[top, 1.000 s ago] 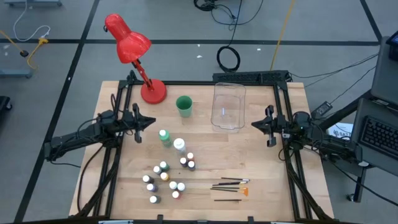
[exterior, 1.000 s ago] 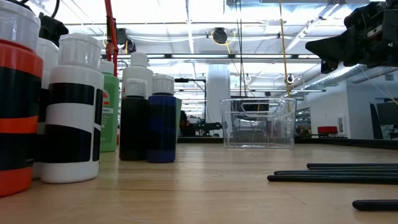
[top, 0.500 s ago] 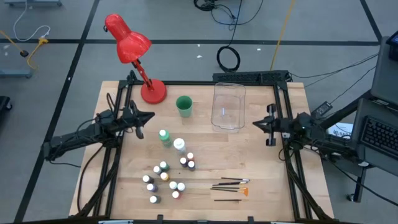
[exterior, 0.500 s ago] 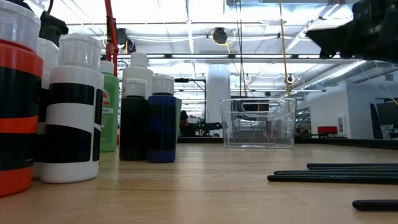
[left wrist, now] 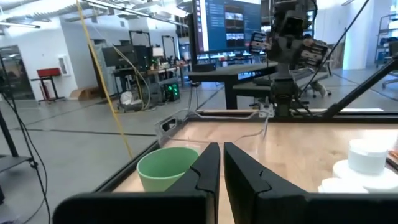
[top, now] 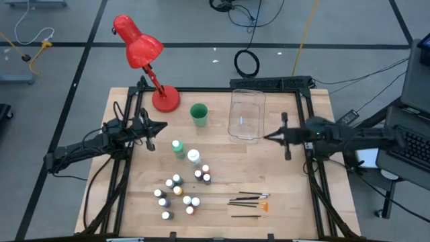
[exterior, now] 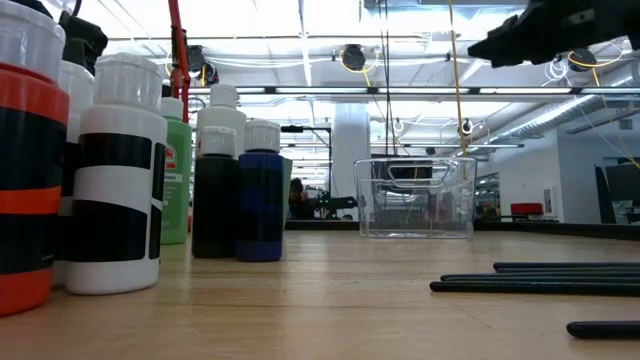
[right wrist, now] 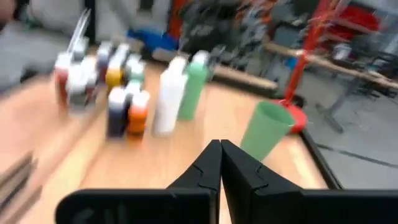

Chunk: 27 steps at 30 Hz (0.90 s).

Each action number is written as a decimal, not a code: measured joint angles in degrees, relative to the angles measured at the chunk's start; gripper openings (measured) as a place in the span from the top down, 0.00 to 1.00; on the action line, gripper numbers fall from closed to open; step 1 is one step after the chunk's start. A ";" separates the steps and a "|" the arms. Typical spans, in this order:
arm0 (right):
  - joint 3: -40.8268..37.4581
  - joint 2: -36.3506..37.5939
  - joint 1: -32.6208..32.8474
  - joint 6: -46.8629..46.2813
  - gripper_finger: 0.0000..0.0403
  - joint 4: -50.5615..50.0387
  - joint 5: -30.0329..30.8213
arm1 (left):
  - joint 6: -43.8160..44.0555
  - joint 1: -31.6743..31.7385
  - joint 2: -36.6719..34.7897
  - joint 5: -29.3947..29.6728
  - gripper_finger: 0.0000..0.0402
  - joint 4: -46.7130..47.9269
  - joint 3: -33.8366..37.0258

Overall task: Pick & Place Paint Supplies
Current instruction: Put the gold paintbrush into the green cup

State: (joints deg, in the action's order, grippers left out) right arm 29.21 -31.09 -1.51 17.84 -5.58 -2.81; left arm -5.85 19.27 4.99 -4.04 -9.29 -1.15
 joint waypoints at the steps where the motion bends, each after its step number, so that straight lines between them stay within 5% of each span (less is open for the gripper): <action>1: 0.53 -1.74 1.89 2.02 0.99 0.00 0.26 | 0.01 0.00 0.00 0.33 0.94 0.05 0.00; 11: 13.61 -15.17 26.54 -8.46 0.97 -7.77 22.40 | 3.11 0.00 0.00 2.67 0.94 -0.96 0.00; 18: 25.52 -32.89 44.83 -22.53 0.85 -21.28 42.96 | 3.78 0.00 0.00 2.69 0.94 -0.51 0.00; 22: 34.20 -43.14 48.32 -35.44 0.76 -27.29 44.33 | 4.52 0.00 0.00 2.69 0.94 0.56 0.00; 27: 46.76 -55.15 50.67 -41.52 0.68 -29.16 38.28 | 4.66 0.00 0.00 2.67 0.94 1.02 0.00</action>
State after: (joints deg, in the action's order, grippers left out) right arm 75.97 -86.24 49.17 -23.67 -34.73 35.47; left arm -1.19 19.27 4.99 -1.37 -8.27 -1.15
